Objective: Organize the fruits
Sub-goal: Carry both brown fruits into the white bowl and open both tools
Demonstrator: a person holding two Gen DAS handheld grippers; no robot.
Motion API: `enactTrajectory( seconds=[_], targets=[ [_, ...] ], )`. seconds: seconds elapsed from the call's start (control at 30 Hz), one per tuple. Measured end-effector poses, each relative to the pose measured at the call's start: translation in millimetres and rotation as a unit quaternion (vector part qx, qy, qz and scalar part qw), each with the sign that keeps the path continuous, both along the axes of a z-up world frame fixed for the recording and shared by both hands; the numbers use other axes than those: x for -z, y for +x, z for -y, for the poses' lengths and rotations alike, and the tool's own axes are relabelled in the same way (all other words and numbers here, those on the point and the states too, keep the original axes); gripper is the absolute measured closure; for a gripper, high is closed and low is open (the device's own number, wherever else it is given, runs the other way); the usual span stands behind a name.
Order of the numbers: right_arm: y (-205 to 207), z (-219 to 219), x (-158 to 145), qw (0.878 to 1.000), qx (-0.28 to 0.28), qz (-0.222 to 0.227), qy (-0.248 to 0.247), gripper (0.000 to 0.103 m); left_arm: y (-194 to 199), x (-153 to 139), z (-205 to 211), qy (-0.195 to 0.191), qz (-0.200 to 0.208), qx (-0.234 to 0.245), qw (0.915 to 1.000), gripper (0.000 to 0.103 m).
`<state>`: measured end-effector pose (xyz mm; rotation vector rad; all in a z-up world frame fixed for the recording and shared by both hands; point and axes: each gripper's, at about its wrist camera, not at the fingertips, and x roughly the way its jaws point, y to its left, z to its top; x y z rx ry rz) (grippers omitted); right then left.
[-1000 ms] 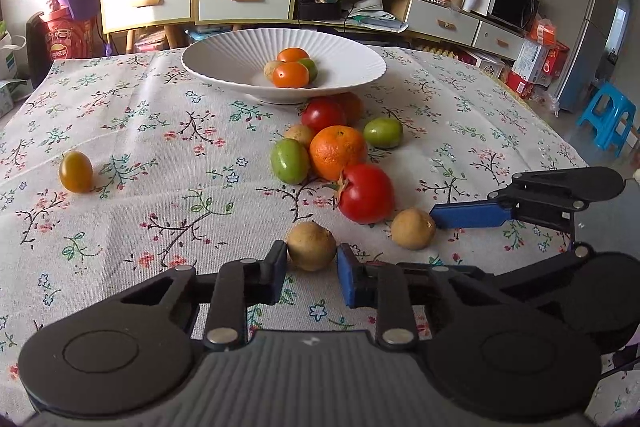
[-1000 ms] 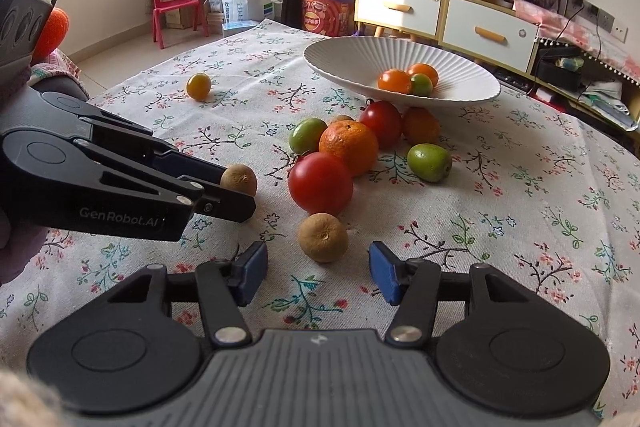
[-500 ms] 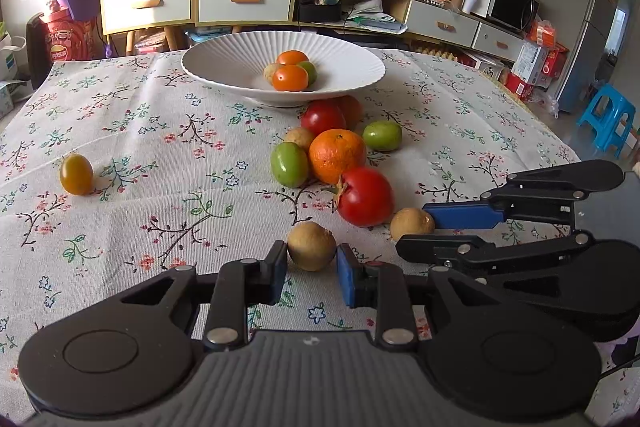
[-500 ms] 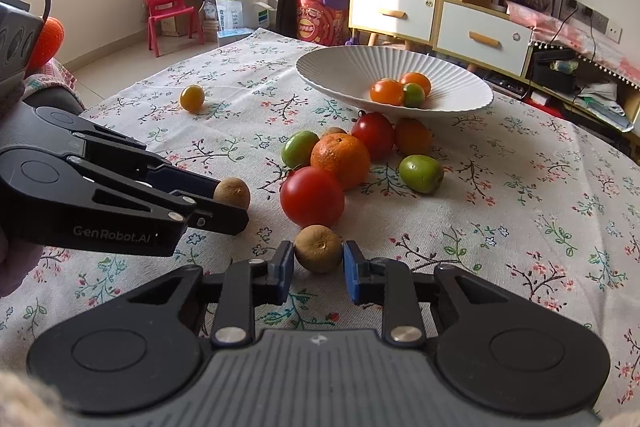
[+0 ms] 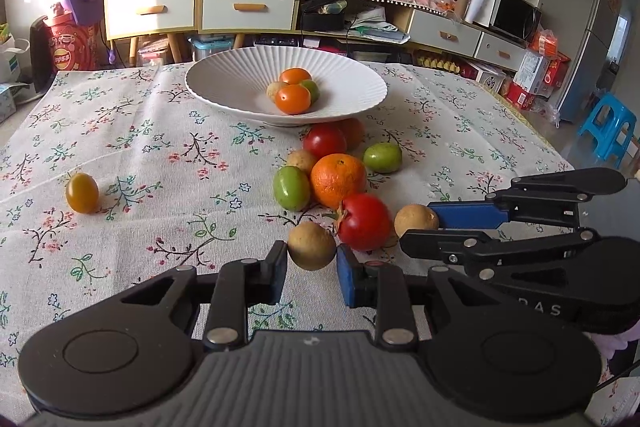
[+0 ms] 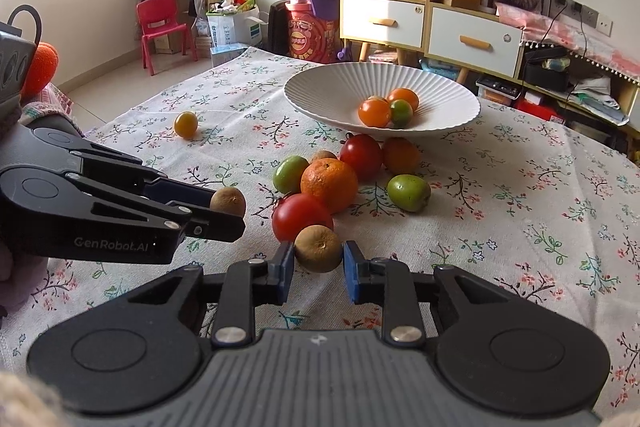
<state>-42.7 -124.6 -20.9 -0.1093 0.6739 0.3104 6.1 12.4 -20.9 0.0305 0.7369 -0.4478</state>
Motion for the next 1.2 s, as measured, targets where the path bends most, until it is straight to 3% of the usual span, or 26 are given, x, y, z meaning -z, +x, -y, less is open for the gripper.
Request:
enactTrajectory(
  seconds=[0.4,0.6,0.83,1.2],
  targets=[
    [16.6,4.6,-16.4,1.0,0.017,0.017,0.013,0.079,18.6,-20.8,5.6,-0.006,0.013,-0.015,0.9998,0.08],
    [27.7,10.1,-26.1,0.999,0.023,0.034,0.004,0.079,38.6,-38.5,3.8,-0.039,0.012,-0.037,0.9985,0.08],
    [51.5,21.7,-40.1,0.998,0.034,0.043,0.014,0.079,61.9,-45.9,14.9,-0.018,0.028,-0.027,0.9991,0.08],
    [96.3,34.2,-39.1,0.998,0.05,0.031,0.01,0.079,113.0,-31.7,22.0,0.002,0.008,-0.03,0.9995,0.08]
  ],
)
